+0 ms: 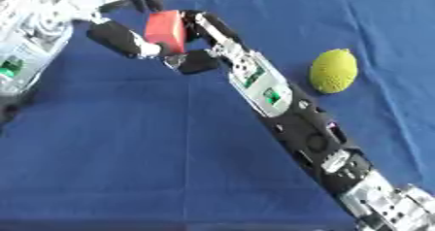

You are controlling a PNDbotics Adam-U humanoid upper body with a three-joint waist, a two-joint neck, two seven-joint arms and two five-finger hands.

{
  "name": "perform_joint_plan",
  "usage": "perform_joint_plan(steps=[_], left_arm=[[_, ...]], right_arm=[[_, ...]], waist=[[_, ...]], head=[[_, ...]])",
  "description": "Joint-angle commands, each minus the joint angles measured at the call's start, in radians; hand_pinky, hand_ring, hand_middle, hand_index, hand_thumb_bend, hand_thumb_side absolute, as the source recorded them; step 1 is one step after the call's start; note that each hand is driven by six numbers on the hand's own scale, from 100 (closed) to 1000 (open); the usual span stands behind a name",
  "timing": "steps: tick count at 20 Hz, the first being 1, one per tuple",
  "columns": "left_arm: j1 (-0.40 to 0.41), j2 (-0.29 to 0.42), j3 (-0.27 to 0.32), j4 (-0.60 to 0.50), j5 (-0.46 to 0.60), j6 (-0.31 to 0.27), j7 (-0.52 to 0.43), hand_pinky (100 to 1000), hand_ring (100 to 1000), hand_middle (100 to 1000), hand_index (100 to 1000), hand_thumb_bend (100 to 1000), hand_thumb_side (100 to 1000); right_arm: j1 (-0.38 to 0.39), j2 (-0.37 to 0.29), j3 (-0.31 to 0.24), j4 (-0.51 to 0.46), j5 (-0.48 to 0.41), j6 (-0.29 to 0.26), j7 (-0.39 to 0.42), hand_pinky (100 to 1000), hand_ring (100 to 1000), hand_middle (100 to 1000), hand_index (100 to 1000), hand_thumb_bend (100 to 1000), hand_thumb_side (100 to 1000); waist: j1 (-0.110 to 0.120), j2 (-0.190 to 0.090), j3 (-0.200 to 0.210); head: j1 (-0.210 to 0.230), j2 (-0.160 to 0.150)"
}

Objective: Pick up the objects with one hand, pass them to the other hand, and then place them into the box on the other side of the table.

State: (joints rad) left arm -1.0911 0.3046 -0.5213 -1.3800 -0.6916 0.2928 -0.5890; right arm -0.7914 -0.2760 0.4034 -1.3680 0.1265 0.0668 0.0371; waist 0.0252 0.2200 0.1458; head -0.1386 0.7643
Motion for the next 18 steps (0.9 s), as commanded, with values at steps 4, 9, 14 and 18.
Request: perform_joint_plan(steps=[4, 9, 14, 18], left_arm=[[-0.023, -0.005, 0.021, 0.024, -0.04, -0.024, 0.005, 859, 804, 769, 841, 509, 387], [-0.022, -0.007, 0.024, 0.028, -0.067, -0.036, 0.015, 860, 807, 772, 843, 541, 344], [-0.023, -0.005, 0.027, 0.011, -0.081, -0.038, 0.028, 858, 804, 769, 840, 545, 303], [-0.023, -0.005, 0.025, 0.005, -0.068, -0.038, 0.022, 856, 801, 764, 832, 537, 295]], right_arm=[[-0.013, -0.015, 0.009, -0.04, 0.017, -0.015, 0.006, 754, 604, 559, 641, 142, 100], [-0.009, -0.016, 0.014, -0.044, 0.023, -0.019, 0.011, 752, 603, 558, 640, 146, 100], [-0.005, -0.017, 0.019, -0.044, 0.024, -0.02, 0.015, 751, 602, 557, 639, 149, 100], [-0.003, -0.019, 0.023, -0.043, 0.026, -0.023, 0.02, 750, 602, 557, 639, 152, 100]], waist=[[0.002, -0.024, -0.002], [0.001, -0.022, -0.004], [0.001, -0.021, -0.004], [0.0, -0.021, -0.004]], head=[[0.002, 0.006], [0.001, 0.006], [0.0, 0.006], [0.002, 0.006]])
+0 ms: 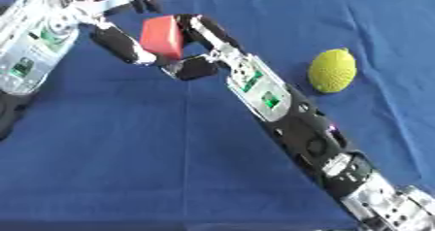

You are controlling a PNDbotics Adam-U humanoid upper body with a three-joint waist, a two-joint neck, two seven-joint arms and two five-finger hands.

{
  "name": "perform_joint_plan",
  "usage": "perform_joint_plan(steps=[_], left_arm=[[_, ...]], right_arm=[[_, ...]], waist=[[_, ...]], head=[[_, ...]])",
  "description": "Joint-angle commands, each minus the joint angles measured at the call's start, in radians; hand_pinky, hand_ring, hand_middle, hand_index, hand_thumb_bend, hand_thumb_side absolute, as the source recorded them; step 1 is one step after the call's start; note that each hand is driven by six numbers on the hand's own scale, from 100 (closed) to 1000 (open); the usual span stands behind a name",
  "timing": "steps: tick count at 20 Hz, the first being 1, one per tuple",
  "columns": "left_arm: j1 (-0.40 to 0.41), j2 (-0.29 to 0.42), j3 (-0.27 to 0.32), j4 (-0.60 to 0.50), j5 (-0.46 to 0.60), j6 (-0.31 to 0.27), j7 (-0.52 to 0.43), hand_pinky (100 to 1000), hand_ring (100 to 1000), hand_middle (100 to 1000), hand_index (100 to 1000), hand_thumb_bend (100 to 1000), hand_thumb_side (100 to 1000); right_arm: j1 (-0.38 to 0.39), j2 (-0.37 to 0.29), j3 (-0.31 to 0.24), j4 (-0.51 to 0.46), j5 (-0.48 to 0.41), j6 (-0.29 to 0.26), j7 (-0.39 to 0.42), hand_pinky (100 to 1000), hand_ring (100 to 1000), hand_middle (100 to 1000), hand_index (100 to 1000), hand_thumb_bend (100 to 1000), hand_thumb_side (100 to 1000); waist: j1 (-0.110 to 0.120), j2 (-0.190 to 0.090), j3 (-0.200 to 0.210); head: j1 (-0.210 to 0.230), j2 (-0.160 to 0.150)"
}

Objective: Pick up the objects with one hand, pass them to the other hand, and then place them into the box on the other side of the table.

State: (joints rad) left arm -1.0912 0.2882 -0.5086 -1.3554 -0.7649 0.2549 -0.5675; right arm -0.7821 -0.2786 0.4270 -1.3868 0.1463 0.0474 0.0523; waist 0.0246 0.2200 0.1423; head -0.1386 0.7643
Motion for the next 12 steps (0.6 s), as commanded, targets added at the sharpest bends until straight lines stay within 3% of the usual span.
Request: perform_joint_plan(steps=[1, 12], left_arm=[[-0.023, 0.011, 0.011, -0.02, 0.01, -0.001, -0.001, 851, 796, 757, 822, 524, 278], [-0.019, 0.005, 0.005, -0.004, 0.036, 0.001, -0.035, 841, 788, 740, 806, 488, 237]], right_arm=[[-0.013, -0.016, -0.001, -0.023, 0.007, -0.003, 0.006, 750, 602, 557, 638, 152, 100], [-0.013, -0.018, 0.004, -0.027, 0.008, -0.012, 0.011, 749, 601, 556, 637, 155, 100]], waist=[[0.001, -0.02, -0.001], [0.001, -0.017, -0.003]], head=[[0.002, 0.006], [0.005, 0.006]])
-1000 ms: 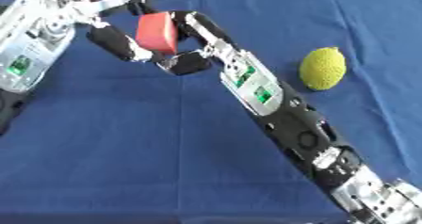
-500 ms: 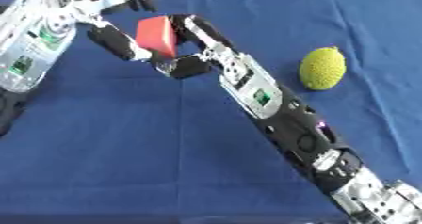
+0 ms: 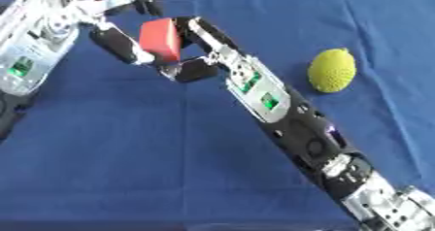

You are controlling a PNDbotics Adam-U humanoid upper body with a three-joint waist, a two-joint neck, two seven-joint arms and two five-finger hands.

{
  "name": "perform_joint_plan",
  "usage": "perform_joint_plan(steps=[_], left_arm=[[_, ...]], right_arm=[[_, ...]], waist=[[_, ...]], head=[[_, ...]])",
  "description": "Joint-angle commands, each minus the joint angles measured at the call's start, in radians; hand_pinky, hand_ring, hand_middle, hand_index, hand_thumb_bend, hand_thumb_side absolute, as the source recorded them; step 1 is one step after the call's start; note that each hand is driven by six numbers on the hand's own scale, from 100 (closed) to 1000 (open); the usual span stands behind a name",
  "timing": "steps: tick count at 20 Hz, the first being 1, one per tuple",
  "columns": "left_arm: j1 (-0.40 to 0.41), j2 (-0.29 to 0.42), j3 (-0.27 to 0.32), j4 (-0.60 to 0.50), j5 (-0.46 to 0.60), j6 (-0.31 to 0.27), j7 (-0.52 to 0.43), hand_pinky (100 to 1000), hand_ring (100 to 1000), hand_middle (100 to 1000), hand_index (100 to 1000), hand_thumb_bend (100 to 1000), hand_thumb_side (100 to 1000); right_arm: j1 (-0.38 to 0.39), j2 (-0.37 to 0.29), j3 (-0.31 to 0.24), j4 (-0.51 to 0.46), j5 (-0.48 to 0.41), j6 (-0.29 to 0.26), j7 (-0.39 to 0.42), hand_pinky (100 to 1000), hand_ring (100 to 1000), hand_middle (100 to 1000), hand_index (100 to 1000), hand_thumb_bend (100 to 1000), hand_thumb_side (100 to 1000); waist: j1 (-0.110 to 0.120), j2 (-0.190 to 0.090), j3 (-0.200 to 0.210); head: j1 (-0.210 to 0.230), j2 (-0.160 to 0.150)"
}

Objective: Pick up the objects with one hand, pass them to the other hand, and then place them into the box on the other side of the table.

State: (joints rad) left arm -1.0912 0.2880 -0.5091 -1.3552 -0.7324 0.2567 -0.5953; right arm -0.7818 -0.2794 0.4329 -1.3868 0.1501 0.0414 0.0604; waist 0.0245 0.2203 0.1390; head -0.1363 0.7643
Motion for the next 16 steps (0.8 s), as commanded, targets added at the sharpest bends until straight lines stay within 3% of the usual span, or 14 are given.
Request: perform_joint_plan(steps=[1, 16], left_arm=[[-0.019, 0.004, 0.005, -0.001, 0.004, 0.0, -0.009, 841, 788, 740, 805, 484, 232], [-0.016, -0.009, 0.006, 0.025, -0.005, 0.001, -0.007, 833, 779, 725, 798, 453, 222]], right_arm=[[-0.014, -0.017, -0.002, -0.028, 0.004, -0.008, 0.004, 749, 601, 556, 637, 155, 100], [-0.016, -0.022, 0.003, -0.041, 0.0, -0.026, 0.008, 748, 600, 554, 635, 156, 100]], waist=[[0.001, -0.018, 0.0], [0.0, -0.015, -0.004]], head=[[0.003, 0.006], [0.01, 0.006]])
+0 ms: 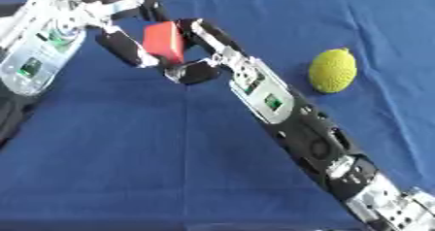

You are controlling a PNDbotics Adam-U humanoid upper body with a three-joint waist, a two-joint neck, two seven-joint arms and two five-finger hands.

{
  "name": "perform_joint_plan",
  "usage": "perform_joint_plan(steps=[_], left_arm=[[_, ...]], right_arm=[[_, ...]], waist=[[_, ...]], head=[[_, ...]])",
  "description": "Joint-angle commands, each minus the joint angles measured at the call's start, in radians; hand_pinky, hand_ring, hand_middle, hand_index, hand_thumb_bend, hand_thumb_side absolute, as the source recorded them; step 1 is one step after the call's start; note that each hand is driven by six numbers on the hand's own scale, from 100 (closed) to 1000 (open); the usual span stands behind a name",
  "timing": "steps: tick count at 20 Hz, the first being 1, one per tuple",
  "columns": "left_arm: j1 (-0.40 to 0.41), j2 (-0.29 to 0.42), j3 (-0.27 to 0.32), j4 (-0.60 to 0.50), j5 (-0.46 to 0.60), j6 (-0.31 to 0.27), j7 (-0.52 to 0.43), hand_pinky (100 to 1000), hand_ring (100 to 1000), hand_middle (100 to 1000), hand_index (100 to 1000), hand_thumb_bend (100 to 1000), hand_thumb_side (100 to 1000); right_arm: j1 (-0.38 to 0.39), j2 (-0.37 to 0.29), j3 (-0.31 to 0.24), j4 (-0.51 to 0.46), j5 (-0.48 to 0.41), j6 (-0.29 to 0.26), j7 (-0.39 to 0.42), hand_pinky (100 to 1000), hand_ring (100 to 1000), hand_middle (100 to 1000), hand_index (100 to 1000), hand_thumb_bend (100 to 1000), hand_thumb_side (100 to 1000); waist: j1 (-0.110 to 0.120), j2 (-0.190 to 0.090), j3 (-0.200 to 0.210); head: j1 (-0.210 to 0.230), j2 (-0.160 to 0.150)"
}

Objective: Pick up the objects with one hand, pass them to the other hand, and then place them into the box on the other side of the table.

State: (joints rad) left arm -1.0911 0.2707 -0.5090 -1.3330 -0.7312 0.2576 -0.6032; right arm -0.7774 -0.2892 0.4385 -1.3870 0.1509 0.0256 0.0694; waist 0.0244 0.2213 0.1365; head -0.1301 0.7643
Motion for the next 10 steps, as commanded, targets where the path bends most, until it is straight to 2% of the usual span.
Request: perform_joint_plan(steps=[1, 10], left_arm=[[-0.016, 0.007, 0.006, 0.004, -0.005, 0.0, 0.0, 831, 776, 721, 797, 447, 224], [-0.014, 0.003, 0.007, 0.01, 0.006, 0.01, -0.007, 829, 771, 717, 802, 438, 259]], right_arm=[[-0.021, -0.012, -0.002, -0.041, -0.001, -0.01, -0.001, 748, 600, 554, 635, 155, 100], [-0.021, -0.013, -0.002, -0.044, -0.005, -0.011, -0.003, 745, 599, 552, 634, 157, 100]], waist=[[0.0, -0.016, -0.001], [0.001, -0.017, -0.003]], head=[[0.004, 0.006], [0.007, 0.006]])
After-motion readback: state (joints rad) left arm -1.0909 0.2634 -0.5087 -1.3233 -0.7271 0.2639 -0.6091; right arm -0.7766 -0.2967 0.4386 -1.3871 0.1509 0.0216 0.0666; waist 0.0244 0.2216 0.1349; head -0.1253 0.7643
